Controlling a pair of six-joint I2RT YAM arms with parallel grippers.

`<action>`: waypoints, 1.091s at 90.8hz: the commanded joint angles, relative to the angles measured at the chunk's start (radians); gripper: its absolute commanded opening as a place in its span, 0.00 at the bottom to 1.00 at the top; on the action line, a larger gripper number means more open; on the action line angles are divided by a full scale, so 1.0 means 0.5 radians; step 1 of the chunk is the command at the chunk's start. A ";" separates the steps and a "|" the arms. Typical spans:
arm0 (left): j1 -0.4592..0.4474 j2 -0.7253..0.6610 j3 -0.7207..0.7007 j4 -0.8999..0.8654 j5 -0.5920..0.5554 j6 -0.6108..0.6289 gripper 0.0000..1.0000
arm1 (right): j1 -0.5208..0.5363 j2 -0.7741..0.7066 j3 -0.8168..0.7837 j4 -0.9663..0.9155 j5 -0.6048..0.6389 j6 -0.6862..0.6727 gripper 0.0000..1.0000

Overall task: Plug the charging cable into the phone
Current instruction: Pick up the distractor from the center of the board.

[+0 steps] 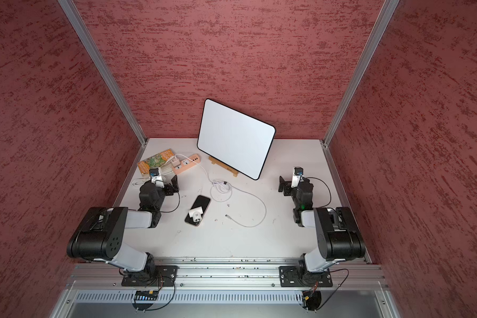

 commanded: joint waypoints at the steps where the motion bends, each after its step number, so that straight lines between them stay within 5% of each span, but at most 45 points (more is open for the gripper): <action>1: 0.007 -0.017 0.027 -0.005 0.021 0.003 1.00 | -0.016 -0.003 0.004 0.012 0.003 -0.015 0.99; 99: 0.045 -0.024 0.034 -0.031 0.106 -0.012 1.00 | -0.016 -0.007 0.006 0.009 0.010 -0.015 0.99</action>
